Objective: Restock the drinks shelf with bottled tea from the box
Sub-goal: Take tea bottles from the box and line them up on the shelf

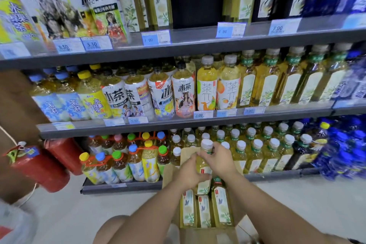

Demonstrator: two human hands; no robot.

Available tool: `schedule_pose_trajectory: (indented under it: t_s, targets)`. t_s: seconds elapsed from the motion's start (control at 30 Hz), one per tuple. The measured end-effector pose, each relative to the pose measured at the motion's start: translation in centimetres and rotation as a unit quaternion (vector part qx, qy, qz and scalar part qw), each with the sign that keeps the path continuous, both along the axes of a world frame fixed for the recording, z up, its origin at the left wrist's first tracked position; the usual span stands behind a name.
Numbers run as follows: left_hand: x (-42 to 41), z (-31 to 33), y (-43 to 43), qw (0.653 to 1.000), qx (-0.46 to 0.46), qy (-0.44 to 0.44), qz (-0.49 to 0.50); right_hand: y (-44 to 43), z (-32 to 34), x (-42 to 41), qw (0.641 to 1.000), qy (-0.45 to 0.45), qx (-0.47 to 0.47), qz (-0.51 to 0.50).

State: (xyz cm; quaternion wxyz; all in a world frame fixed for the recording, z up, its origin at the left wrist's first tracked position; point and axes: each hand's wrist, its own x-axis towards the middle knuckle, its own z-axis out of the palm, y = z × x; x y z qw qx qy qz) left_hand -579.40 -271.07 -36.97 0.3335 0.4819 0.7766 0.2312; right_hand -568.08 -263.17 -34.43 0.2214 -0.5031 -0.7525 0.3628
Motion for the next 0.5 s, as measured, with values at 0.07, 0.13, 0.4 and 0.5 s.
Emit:
schedule_pose_trajectory:
  t_s: [0.07,0.13,0.4,0.5]
  targets:
    - [-0.4,-0.7,-0.2,0.999,0.025,0.022,0.035,0.1,-0.3,0.3,0.998,0.031,-0.039,0.039]
    - [-1.1,-1.8,-0.7,0.996,0.039,-0.008,0.076,-0.3,-1.1,1.3,0.99,0.061,-0.119,0.05]
    - [-5.6,-5.2,0.4,0.99,0.032,-0.054,0.128,-0.1,-9.8,1.0,0.953,-0.236,-0.186,-0.025]
    - [-6.2,-6.0,1.0,0.989,0.027,-0.075,0.125,0.4,-12.2,-1.1,0.946,-0.238,-0.212,-0.051]
